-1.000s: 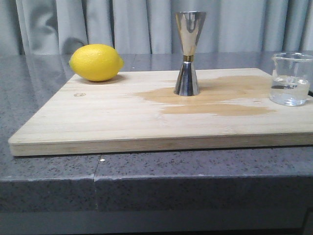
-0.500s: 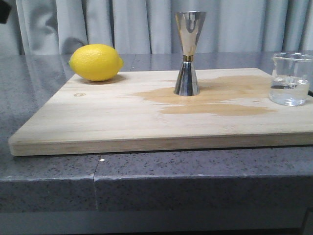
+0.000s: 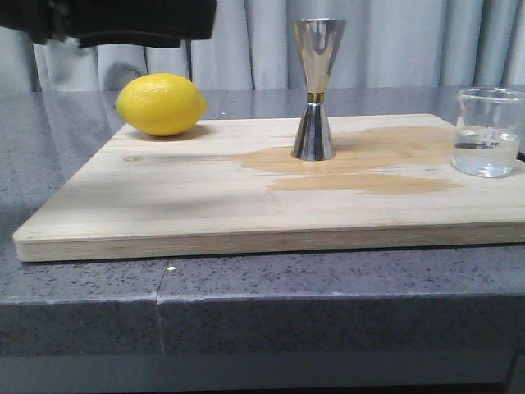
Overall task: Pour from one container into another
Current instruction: 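Reach the left gripper to the steel jigger and grasp its waist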
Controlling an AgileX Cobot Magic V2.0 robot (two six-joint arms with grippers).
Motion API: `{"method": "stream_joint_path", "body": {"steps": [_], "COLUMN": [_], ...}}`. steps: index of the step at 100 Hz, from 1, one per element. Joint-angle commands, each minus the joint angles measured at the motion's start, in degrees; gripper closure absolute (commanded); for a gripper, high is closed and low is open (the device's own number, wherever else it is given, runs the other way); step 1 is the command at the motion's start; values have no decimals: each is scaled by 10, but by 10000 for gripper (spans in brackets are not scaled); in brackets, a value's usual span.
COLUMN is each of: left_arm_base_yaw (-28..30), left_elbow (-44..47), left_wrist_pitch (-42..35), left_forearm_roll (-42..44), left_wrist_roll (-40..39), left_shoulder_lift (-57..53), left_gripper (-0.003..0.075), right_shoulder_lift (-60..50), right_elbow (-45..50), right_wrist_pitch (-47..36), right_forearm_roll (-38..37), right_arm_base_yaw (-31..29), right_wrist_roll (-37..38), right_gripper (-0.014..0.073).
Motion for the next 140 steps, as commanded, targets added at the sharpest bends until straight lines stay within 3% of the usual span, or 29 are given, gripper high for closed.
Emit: {"method": "stream_joint_path", "body": {"steps": [1, 45, 87, 118, 140], "left_arm_base_yaw": [-22, -95, -108, -108, -108], "left_elbow": [-24, -167, -257, -257, -257], "left_wrist_pitch": [24, 25, 6, 15, 20], "left_forearm_roll": [-86, -86, -86, -86, -86], "left_wrist_roll": [79, 102, 83, 76, 76], "left_shoulder_lift": [15, 171, 242, 243, 243], "left_gripper": [102, 102, 108, 389, 499], "right_shoulder_lift": [3, 3, 3, 3, 3], "right_elbow": [-21, -21, -21, -21, -21], "right_wrist_pitch": [-47, -55, -55, -55, -55], "right_forearm_roll": [-2, -2, -2, -2, -2], "right_arm_base_yaw": [-1, -1, -1, -1, -1], "right_wrist_roll": [-1, -1, -1, -1, -1], "right_gripper": [-9, -9, -9, -9, -9]}}
